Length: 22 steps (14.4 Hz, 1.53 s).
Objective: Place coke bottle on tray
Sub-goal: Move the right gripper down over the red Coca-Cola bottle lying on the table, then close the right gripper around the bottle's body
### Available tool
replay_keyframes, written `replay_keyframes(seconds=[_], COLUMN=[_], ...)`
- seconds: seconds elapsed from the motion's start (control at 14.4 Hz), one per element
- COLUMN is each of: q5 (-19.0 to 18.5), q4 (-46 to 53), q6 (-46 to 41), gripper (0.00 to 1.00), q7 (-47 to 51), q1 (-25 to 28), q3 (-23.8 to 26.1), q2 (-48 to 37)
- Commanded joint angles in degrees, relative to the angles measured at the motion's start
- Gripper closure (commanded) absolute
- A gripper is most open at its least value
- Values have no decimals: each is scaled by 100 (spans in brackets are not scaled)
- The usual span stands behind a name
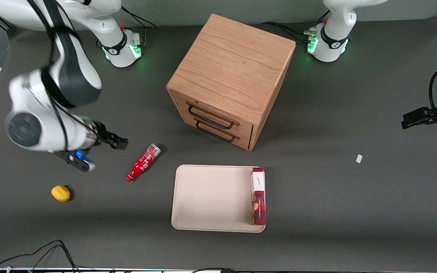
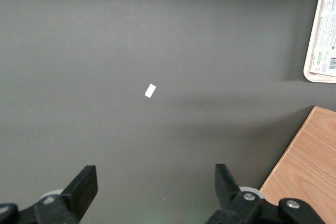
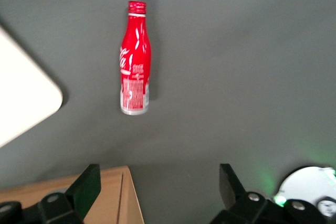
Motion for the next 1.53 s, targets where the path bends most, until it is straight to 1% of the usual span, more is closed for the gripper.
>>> replay_keyframes(seconds=[0.0, 0.14, 0.35, 0.77, 0.9, 1.04, 1.25, 1.39, 1.46], q5=[32, 23, 14, -30, -38, -196, -197, -197, -197], q4=[-911, -1388, -1434, -1574, -1583, -1679, -1802, -1820, -1855], q6=[994, 1777, 2289, 3028, 3160, 3353, 3643, 3670, 3749], gripper=[0, 0, 0, 0, 0, 0, 0, 0, 8], q7=[503, 565, 688, 1004, 1013, 1022, 1022, 1040, 1031], q1=[-19, -19, -10, 25, 25, 25, 25, 25, 25], q3=[11, 11, 11, 20, 20, 20, 38, 46, 46], q2=[-2, 67, 401, 735, 850, 920, 991, 1008, 1017])
